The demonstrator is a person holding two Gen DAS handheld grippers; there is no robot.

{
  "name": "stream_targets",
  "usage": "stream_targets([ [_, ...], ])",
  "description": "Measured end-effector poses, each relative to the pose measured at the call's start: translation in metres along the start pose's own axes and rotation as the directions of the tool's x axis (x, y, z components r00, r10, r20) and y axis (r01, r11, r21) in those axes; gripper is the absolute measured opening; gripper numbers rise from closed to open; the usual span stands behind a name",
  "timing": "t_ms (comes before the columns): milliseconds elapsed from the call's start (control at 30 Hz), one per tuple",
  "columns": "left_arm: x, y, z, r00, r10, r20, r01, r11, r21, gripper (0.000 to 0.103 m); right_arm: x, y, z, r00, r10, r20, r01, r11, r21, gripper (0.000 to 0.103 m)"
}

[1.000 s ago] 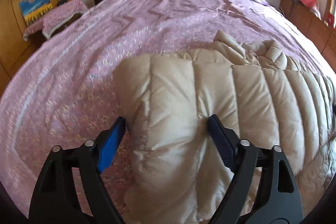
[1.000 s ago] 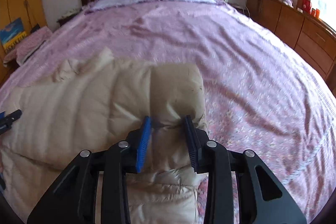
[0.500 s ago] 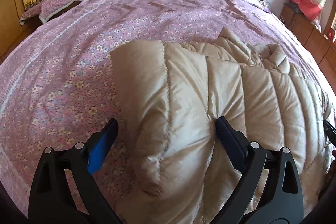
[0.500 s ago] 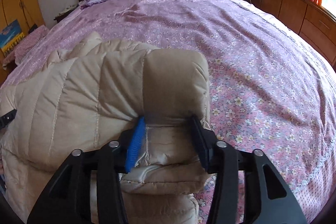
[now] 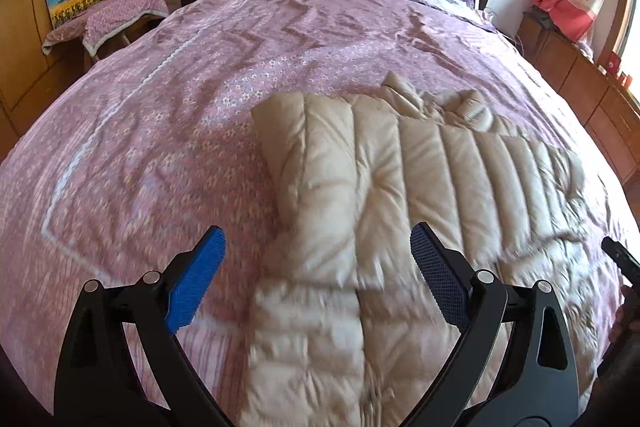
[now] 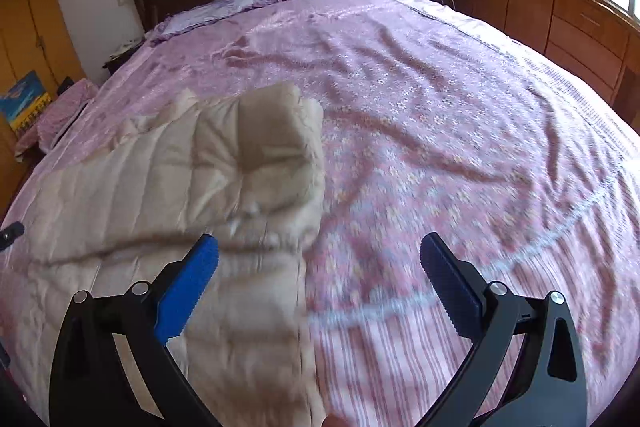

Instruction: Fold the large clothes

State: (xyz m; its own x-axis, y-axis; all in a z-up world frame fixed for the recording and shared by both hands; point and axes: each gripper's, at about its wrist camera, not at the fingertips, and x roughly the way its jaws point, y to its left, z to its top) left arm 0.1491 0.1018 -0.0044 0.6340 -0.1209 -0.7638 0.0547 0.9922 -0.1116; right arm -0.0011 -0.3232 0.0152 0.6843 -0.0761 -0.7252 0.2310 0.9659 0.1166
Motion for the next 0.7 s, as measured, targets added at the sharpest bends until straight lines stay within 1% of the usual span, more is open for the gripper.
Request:
stream_targets([
  [167, -0.023, 0.005, -0.03, 1.0, -0.012, -0.027, 0.011, 1.0, -0.022, 0.094, -0.028, 0.005, -0.028, 0.999, 0.039, -0.017, -0.04, 0.999, -0.026, 0.097],
  [333, -0.036, 0.01, -0.056, 0.998, 0.012, -0.056, -0.013, 1.0, -0.015, 0.094, -0.04, 0.014, -0.054, 0.996, 0.073, -0.056, -0.075, 0.996, -0.041, 0.097],
  [400, -0.041, 0.013, -0.066, 0.997, 0.015, -0.075, -0.016, 1.0, -0.008, 0.094, -0.043, 0.016, -0.062, 0.995, 0.075, -0.069, -0.079, 0.996, -0.053, 0.097],
  [500, -0.049, 0.016, -0.08, 0.996, 0.003, -0.094, -0.003, 1.0, 0.0, 0.094, -0.048, 0.019, -0.075, 0.993, 0.077, -0.086, -0.082, 0.995, -0.063, 0.097],
  [633, -0.06, 0.018, -0.1, 0.993, 0.011, -0.119, -0.007, 0.999, 0.033, 0.094, -0.055, 0.016, -0.087, 0.992, 0.078, -0.097, -0.084, 0.994, -0.063, 0.097],
  [700, -0.064, 0.021, -0.109, 0.991, 0.005, -0.133, -0.001, 1.0, 0.031, 0.094, -0.057, 0.014, -0.094, 0.991, 0.074, -0.111, -0.081, 0.995, -0.063, 0.097],
])
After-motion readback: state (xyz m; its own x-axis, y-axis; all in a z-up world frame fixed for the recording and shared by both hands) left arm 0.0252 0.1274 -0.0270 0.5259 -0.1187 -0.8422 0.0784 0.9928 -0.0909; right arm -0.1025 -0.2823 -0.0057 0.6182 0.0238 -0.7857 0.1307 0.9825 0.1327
